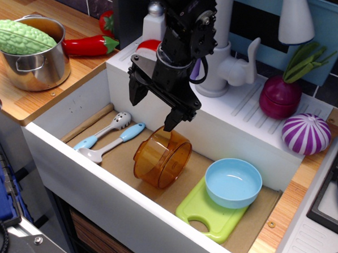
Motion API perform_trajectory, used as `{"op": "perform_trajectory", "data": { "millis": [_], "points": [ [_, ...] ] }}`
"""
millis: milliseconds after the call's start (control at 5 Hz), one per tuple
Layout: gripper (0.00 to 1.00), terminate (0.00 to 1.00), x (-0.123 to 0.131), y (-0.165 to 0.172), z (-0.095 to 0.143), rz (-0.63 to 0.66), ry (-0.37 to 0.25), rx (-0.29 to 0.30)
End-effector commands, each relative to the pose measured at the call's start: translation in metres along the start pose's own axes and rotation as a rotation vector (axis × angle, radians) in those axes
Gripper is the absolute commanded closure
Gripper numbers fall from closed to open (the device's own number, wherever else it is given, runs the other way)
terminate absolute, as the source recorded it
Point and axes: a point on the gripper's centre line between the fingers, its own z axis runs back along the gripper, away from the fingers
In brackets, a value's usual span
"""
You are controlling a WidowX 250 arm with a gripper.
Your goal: Flip orange pot upright in sink
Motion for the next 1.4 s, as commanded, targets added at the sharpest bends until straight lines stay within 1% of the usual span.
{"op": "perform_trajectory", "data": {
  "millis": [0,200,400,600,800,1000,1200],
  "points": [
    [0.0,0.0,0.0,0.0,0.0,0.0,0.0,0.0],
    [0.0,0.0,0.002,0.0,0.004,0.054,0.001,-0.132],
    [0.0,0.0,0.006,-0.006,0.005,0.13,-0.004,-0.278],
    [0.0,0.0,0.007,-0.011,-0.001,0.143,-0.048,-0.375],
    [0.0,0.0,0.005,-0.014,-0.011,0.156,-0.072,-0.42],
    [0.0,0.0,0.001,-0.017,-0.02,0.164,-0.088,-0.443],
    [0.0,0.0,-0.001,-0.024,-0.022,0.171,-0.095,-0.46]
  ]
}}
